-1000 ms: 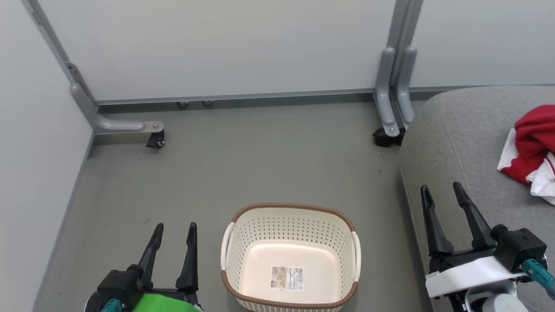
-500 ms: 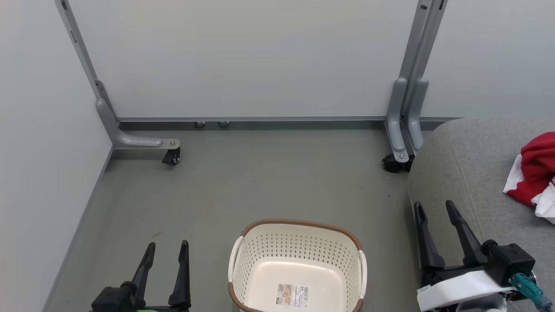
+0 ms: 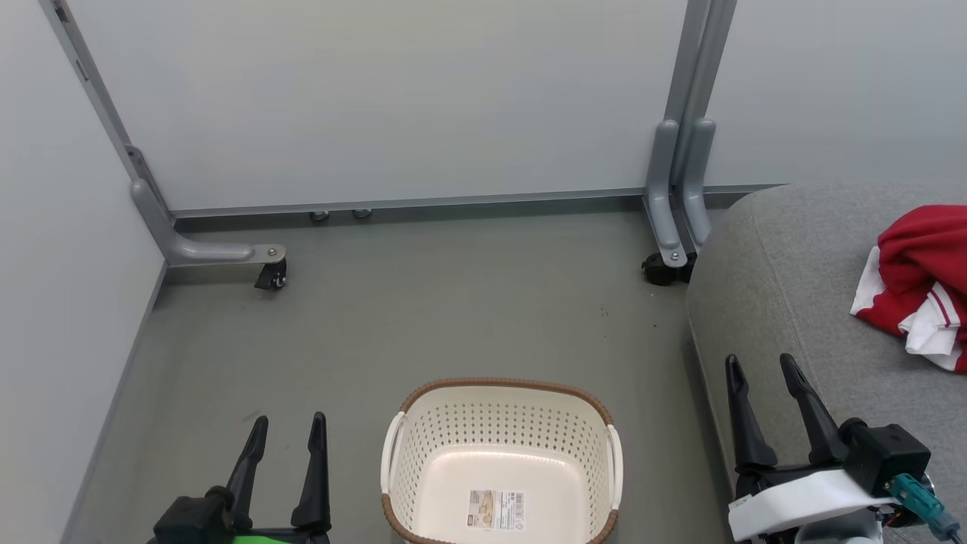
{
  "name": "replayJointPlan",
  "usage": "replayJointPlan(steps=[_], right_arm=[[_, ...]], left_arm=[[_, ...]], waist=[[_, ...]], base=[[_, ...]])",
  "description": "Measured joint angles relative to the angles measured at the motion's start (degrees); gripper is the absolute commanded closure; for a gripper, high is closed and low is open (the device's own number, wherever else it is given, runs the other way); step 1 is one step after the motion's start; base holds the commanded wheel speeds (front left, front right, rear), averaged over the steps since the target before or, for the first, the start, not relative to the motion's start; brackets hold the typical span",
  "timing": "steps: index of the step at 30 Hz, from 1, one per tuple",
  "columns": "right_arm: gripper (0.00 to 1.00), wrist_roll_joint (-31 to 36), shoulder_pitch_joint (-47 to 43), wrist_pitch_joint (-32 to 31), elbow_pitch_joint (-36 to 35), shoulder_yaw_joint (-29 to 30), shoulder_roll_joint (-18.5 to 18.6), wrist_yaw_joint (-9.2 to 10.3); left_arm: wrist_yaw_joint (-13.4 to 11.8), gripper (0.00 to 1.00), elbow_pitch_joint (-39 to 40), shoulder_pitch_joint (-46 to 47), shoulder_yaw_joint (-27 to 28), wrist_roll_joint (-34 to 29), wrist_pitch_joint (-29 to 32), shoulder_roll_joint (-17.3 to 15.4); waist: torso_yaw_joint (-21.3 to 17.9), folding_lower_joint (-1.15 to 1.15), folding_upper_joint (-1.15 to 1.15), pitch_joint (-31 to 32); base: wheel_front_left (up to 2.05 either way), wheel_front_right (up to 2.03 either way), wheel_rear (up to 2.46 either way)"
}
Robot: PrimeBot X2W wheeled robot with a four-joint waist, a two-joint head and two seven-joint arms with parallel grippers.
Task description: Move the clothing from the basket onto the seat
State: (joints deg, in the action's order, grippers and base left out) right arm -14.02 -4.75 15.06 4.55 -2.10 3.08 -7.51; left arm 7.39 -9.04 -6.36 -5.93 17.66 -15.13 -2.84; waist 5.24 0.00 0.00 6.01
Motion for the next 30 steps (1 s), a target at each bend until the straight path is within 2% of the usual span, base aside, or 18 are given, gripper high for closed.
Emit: replayJointPlan(steps=[15,19,30], right_arm=[[0.0,-0.3,0.4,0.0,0.4,-0.1,-0.1,0.0],[0.0,0.4,0.4,0.0,0.4,1.5,-0.1,-0.01],[0.0,8.3,0.5,0.0,2.4,3.0,0.0,-0.01]], left_arm=[[-0.4,0.0,-0.2,0.2,0.3,-0.1,0.0,0.0],[-0.4,0.0,-0.8,0.2,0.4,0.5,0.0,0.0],[-0.3,0.0,-2.5,0.2,0.5,1.0,0.0,0.0]], waist=[[-1.7,0.0,0.0,-0.6],[-1.9,0.0,0.0,-0.8],[-2.6,0.0,0.0,-1.1]], base=[[0.0,0.0,0.0],[0.0,0.0,0.0],[0.0,0.0,0.0]])
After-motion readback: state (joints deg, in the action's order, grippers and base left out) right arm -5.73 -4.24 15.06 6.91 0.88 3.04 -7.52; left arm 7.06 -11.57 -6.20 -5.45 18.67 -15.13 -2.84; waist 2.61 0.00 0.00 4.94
